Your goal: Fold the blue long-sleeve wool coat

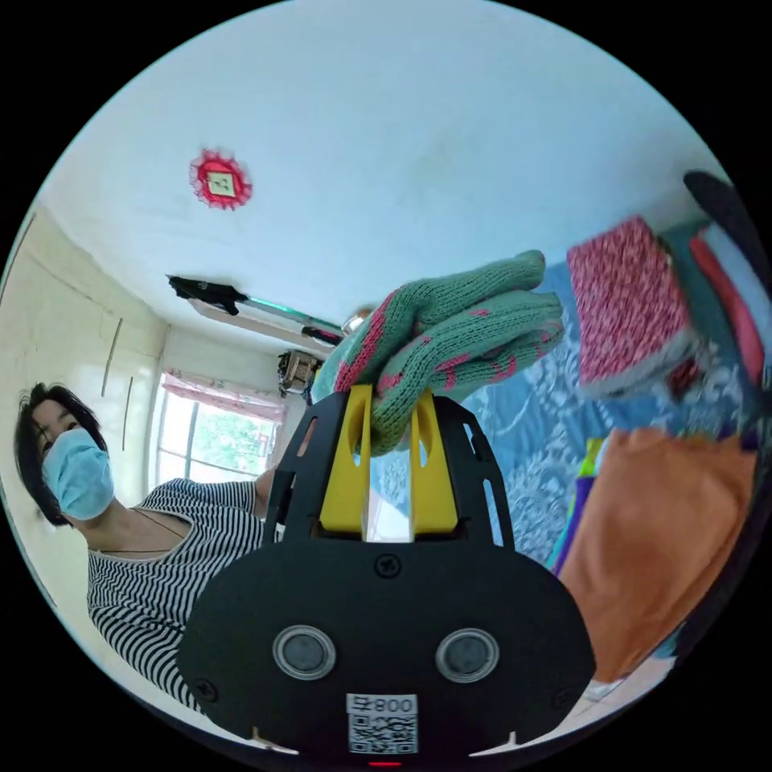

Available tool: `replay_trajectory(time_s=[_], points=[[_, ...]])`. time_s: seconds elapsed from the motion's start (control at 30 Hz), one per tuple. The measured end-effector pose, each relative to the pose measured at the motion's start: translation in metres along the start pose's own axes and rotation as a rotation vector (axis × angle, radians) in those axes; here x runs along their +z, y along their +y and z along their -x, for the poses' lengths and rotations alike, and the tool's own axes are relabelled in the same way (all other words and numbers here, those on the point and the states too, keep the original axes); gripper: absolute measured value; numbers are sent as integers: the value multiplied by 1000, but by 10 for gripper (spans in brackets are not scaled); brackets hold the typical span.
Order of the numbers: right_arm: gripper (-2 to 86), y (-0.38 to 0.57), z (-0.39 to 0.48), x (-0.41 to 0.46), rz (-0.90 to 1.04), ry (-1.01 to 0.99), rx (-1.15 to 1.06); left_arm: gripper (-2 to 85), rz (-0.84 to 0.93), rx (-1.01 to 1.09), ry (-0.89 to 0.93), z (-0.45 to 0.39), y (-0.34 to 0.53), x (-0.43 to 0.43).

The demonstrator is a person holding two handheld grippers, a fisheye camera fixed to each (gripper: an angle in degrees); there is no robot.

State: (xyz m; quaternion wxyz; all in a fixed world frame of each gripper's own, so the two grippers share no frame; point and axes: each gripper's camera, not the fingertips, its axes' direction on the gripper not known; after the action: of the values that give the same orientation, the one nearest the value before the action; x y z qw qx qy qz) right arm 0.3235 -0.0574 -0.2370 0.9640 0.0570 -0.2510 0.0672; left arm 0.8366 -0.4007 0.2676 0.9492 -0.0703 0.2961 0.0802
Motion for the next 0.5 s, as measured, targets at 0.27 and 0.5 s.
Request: replay_trajectory(time_s=[0.27, 0.5], points=[[76, -169, -168, -94, 5, 117, 6, 161, -52, 74, -64, -4, -157, 169], [81, -189, -416, -39, 228, 268, 359, 168, 61, -252, -355, 63, -186, 268]])
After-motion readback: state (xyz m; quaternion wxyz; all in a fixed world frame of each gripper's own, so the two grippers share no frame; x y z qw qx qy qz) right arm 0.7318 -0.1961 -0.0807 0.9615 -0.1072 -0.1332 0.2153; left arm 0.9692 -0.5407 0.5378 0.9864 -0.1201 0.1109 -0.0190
